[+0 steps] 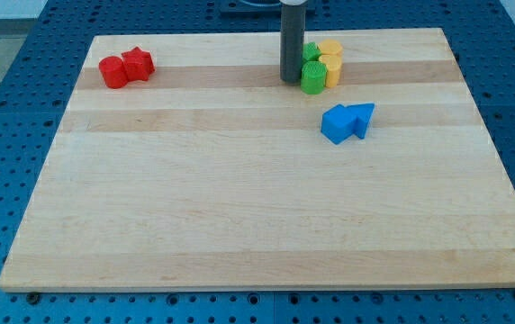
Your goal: Slightly touch the green circle
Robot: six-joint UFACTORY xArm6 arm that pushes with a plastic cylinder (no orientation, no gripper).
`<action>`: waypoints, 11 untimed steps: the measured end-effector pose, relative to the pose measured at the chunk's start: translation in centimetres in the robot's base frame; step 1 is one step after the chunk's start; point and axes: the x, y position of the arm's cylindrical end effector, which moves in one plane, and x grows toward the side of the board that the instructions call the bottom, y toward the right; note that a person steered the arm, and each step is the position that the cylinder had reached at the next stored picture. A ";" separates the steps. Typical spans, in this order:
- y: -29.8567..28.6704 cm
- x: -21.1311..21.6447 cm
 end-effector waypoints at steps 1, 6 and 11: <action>-1.1 0.4; -0.9 4.5; 0.4 2.9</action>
